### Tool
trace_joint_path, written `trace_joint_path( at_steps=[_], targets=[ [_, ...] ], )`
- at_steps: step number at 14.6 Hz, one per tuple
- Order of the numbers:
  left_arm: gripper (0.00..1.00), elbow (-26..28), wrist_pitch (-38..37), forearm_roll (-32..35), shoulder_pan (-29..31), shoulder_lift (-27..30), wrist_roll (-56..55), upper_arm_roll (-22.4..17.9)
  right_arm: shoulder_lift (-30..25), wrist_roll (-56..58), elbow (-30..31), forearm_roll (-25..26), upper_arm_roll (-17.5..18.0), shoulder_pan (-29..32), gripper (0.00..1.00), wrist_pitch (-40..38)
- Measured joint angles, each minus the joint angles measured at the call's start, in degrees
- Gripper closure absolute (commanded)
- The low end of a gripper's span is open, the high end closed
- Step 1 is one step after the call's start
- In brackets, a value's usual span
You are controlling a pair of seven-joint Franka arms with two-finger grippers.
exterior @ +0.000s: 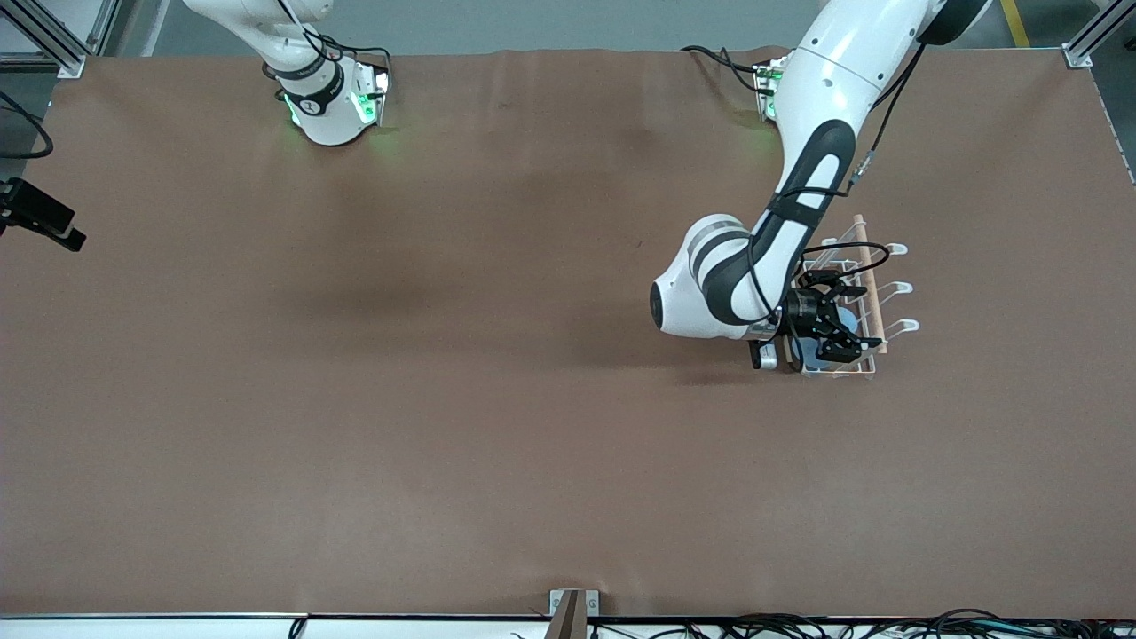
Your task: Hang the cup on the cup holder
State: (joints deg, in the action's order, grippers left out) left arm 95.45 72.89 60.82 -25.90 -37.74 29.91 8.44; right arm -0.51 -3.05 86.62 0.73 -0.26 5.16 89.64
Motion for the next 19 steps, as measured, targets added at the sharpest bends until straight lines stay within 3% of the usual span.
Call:
trace_joint_path(
  at_steps=[3, 6, 10, 19],
  targets=[
    [0.0, -1.89, -0.02, -2.14, 0.31, 2.27, -0.62, 0.0, 0.0, 0.0, 0.0, 0.07, -0.17, 0.03, 0.0, 0.02],
    [0.0, -7.16, 0.0, -7.23, 1.69, 5.41, -3.83, -0.01, 0.03, 0.0, 0.0, 0.09, -0.25, 0.1, 0.0, 0.02],
    [0.0, -12.69, 1.95, -18.43, 5.46, 11.08, -10.88, 0.02, 0.07, -0.01, 0.01, 0.09, -0.29, 0.12, 0.0, 0.03],
    [0.0, -13.47, 10.93, -45.81, 17.36, 26.42, -24.58, 0.04, 0.09, -0.01, 0.03, 0.1, -0.41, 0.15, 0.0, 0.04]
  ],
)
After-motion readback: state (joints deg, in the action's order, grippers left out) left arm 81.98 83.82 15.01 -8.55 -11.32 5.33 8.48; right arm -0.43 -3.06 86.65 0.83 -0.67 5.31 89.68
